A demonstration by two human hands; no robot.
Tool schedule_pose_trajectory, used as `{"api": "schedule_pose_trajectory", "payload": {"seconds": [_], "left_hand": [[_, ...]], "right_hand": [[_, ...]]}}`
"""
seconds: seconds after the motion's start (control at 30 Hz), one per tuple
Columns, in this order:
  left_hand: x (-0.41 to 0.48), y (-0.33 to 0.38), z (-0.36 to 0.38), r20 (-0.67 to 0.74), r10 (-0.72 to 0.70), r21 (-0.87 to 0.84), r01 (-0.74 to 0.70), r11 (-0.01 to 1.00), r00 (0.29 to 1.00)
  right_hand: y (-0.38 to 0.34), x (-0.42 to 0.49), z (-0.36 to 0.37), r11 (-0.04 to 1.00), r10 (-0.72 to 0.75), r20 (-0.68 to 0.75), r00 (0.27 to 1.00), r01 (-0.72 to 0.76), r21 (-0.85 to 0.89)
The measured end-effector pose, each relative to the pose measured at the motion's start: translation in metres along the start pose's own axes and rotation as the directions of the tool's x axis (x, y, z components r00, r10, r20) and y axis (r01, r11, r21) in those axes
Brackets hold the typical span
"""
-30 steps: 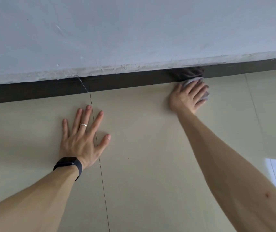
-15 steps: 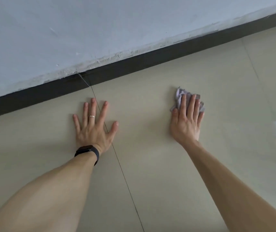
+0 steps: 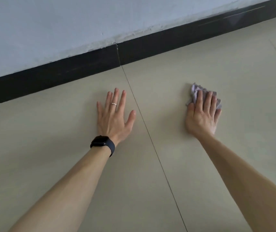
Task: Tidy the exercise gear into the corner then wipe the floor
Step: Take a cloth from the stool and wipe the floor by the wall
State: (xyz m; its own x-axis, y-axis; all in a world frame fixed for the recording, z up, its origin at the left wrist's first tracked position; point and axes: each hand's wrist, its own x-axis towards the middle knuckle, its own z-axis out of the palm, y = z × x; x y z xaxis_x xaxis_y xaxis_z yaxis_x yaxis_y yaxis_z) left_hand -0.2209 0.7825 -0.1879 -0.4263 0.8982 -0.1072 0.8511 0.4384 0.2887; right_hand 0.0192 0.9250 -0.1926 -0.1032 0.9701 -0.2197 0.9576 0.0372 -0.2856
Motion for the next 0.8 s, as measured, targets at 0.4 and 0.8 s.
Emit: {"api": "schedule_pose_trajectory", "payload": {"seconds": [0.4, 0.8], "left_hand": [[-0.115, -0.032, 0.024, -0.033, -0.166, 0.032, 0.167, 0.986, 0.986], [-0.129, -0.035, 0.021, 0.012, -0.167, 0.04, 0.166, 0.985, 0.986]], "right_hand": [[0.002, -0.091, 0.011, 0.774, -0.592, 0.188, 0.784, 0.618, -0.138], [0.078, -0.217, 0.01, 0.572, -0.756, 0.301, 0.581, 0.811, -0.128]]}}
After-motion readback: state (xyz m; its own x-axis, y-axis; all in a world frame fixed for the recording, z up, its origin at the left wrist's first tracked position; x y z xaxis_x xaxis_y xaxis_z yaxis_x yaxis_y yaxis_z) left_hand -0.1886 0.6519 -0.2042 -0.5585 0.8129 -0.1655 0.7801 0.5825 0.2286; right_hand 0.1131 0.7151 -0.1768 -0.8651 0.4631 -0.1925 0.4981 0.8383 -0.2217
